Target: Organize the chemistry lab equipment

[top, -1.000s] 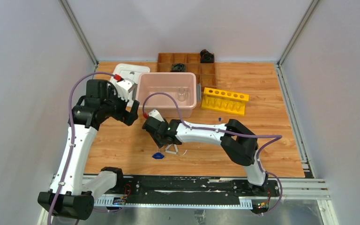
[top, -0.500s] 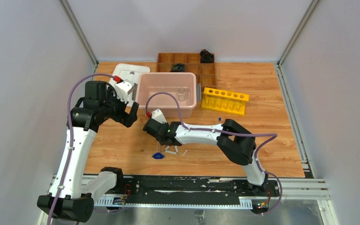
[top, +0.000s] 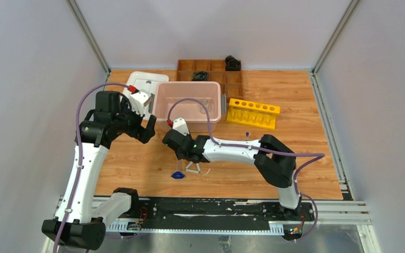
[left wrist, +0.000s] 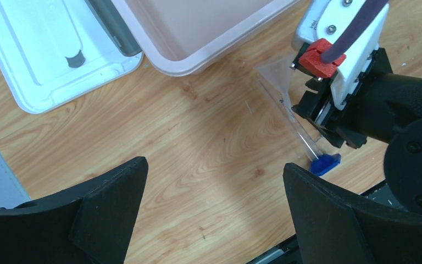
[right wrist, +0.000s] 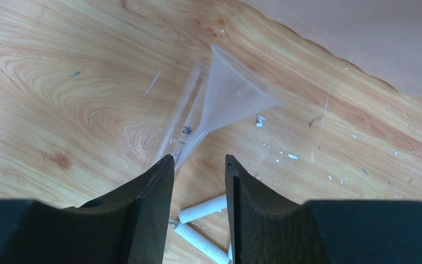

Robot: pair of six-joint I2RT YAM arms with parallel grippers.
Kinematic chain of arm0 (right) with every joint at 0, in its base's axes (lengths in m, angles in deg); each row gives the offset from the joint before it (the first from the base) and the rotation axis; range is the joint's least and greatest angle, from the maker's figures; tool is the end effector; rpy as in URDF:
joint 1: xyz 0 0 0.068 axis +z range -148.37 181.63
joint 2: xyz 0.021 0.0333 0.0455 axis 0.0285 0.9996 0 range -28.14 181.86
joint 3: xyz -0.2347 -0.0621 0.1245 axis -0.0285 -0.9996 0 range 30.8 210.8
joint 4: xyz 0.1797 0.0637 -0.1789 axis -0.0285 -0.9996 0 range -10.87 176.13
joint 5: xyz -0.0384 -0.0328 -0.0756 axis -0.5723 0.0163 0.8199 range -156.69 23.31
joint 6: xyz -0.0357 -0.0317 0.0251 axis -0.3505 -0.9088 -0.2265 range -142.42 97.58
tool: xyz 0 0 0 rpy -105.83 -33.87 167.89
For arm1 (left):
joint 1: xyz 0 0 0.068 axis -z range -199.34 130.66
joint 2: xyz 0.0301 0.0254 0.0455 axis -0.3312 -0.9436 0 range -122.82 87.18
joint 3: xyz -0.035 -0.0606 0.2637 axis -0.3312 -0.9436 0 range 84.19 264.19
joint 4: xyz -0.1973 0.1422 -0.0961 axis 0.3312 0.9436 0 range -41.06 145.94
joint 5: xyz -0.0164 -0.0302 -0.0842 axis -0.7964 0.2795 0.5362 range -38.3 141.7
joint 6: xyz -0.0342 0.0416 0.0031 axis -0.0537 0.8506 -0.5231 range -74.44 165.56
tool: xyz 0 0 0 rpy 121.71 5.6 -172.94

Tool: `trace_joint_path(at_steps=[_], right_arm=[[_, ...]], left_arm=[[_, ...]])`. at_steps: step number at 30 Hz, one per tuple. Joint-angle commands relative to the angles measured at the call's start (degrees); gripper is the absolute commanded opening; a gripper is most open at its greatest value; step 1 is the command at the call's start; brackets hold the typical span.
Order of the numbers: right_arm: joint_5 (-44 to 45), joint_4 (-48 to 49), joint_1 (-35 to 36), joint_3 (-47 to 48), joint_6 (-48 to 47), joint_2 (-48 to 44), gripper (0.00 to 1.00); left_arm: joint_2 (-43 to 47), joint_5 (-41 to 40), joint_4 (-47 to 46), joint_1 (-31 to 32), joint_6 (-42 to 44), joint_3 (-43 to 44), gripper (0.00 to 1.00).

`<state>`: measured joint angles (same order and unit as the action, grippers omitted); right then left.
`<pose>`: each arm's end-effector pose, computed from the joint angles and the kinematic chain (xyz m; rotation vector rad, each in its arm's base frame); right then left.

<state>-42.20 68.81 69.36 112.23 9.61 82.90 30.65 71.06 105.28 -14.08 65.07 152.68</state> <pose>0.1766 0.3925 0.2133 -0.5216 2.2684 0.3754 0.1768 -0.0281 0.3680 0.6545 2.2114 -0.2694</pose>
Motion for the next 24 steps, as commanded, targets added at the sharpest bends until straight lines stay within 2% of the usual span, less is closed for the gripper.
trace_joint_path(at_steps=[1,20,22,24], right_arm=[[2.1,0.9,-1.2,3.0,1.2,3.5,0.42],[2.3,-0.6,-3.0,3.9,2.9,9.7,0.25],[1.7,-1.0,-3.0,3.7,3.3,9.7,0.18],[1.3,-1.1,-3.0,2.9,3.4,8.6,0.06]], left_arm=[[1.2,0.6,0.1,-0.4,0.5,0.5,1.00],[1.1,0.1,0.1,-0.4,1.9,-0.4,1.00],[1.0,0.2,0.1,-0.4,1.9,-0.1,1.00],[1.1,0.0,0.1,-0.4,2.0,0.0,1.00]])
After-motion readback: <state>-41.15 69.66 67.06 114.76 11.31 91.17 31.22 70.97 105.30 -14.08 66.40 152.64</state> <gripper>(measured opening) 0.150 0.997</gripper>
